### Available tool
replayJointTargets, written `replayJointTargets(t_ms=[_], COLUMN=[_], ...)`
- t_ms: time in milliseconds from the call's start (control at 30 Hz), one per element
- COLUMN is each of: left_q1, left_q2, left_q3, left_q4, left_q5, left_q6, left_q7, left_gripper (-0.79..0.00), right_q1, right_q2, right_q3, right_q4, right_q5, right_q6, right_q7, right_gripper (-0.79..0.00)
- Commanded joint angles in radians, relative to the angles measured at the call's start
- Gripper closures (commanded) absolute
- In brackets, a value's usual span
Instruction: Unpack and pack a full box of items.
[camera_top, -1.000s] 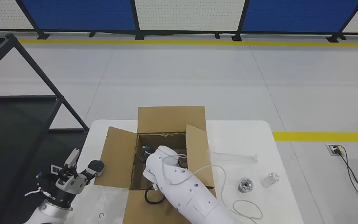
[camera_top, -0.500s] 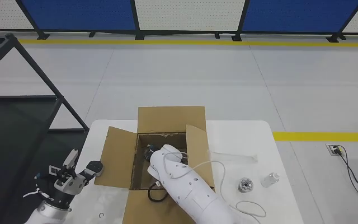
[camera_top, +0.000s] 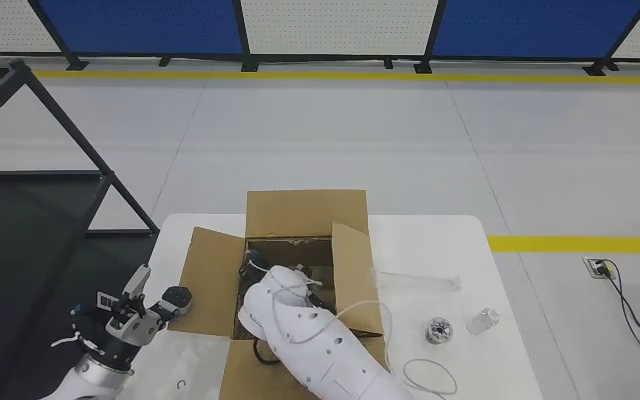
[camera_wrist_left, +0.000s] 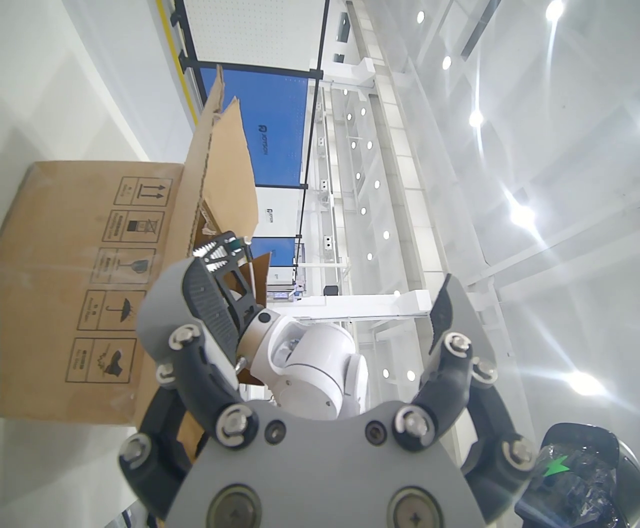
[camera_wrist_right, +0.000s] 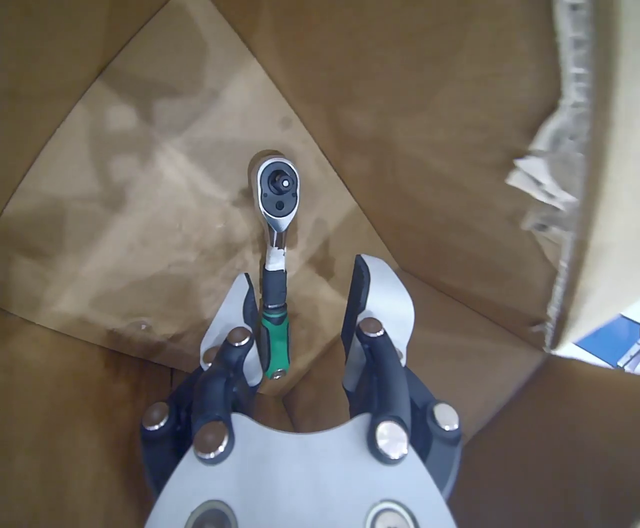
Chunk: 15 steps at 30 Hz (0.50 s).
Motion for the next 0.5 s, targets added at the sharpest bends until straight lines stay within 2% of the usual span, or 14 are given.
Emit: replayJointTargets(t_ms=[0,100,233,467], left_q1=[-0.001,-0.003,-0.008,-0.014], left_q2=[0.000,0.000,-0.001,-0.001], left_q3=[0.002,0.008,0.016,0.024], left_q4=[-0.001,-0.003,-0.007,-0.009], left_q5=[0.001,0.007,0.014,0.018], left_q6=[0.003,0.008,0.011,0.019], left_q7=[-0.002,-0.003,-0.005,-0.007], left_gripper=[-0.785,-0.785,-0.785,-0.785], right_q1=[-0.047,-0.144,-0.293,-0.491], right_q2=[0.014,0.043,0.084,0.120], right_q3=[0.002,0.019,0.068,0.130], right_q4=[-0.107,-0.301,-0.560,-0.864], right_q5=[-0.064,-0.177,-0.322,-0.454], right_q6=[0.018,0.014,-0.043,-0.115], right_q7=[0.045,0.122,0.196,0.186], right_gripper=[-0.385,-0.382,-0.391,-0.382])
